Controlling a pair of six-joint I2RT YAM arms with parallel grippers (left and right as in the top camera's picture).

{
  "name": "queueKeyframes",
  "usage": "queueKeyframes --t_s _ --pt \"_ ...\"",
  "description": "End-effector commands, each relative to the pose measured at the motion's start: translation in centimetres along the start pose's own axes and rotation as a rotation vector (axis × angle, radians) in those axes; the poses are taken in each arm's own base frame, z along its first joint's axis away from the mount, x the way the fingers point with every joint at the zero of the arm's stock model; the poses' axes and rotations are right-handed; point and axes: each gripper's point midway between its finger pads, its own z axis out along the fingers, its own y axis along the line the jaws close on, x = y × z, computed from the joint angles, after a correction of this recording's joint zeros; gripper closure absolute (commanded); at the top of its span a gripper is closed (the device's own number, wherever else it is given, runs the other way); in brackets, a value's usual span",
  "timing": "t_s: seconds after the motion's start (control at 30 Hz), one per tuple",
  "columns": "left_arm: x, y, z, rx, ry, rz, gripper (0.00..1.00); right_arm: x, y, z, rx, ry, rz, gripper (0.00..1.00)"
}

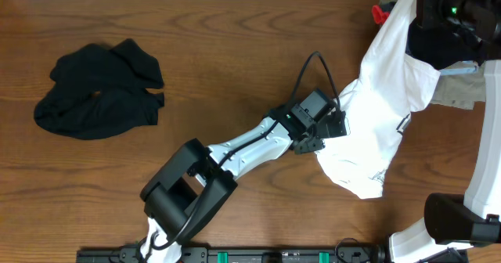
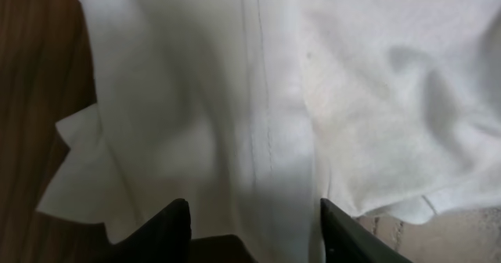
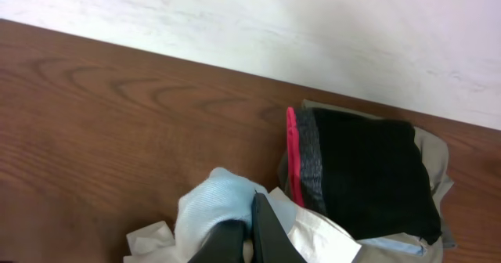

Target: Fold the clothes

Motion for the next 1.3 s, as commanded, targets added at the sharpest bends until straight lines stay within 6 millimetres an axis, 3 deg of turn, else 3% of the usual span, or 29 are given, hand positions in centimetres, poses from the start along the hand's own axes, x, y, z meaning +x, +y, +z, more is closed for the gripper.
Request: queueKeyframes --t_s 0.0,0.23,0.47,0.63,0.83,0.9,1.07,1.27 --pt "0.0 -0.2 0.6 0.017 -0.004 -0.009 0.48 -0.2 -0.2 -0.1 -0.003 -0.008 -0.008 0.97" --pt "-0.2 0.0 0.8 0.010 -0.014 -0.008 0.48 -0.2 -0.2 -0.1 -0.004 -0.007 -0.007 0.97" --pt "0.7 -0.3 2.7 0.017 0.012 -0.010 0.48 -0.1 -0.2 -0.1 -0.004 -0.001 -0.007 0.97" --pt "0.9 -0.2 2.9 0.010 0.016 -0.010 0.49 0.0 -0.2 -0.1 -0.005 -0.001 -0.014 0.96" --pt "1.1 1.1 2.6 -0.061 0.041 -0.010 0.87 -0.1 -0.2 -0.1 -0.004 -0.001 -0.017 0.96" --pt "1.1 1.6 2.2 -0.091 0.048 -0.015 0.94 -0.1 -0.2 -0.1 -0.004 -0.001 -0.017 0.96" --pt "0.5 3.5 0.2 -0.187 0.045 -0.068 0.94 -0.1 -0.2 -0.1 -0.004 -0.001 -0.017 0.96" --pt "-1.3 5.5 -4.0 -0.267 -0.025 -0.145 0.94 0.0 -0.2 -0.1 -0.005 0.001 -0.017 0.95"
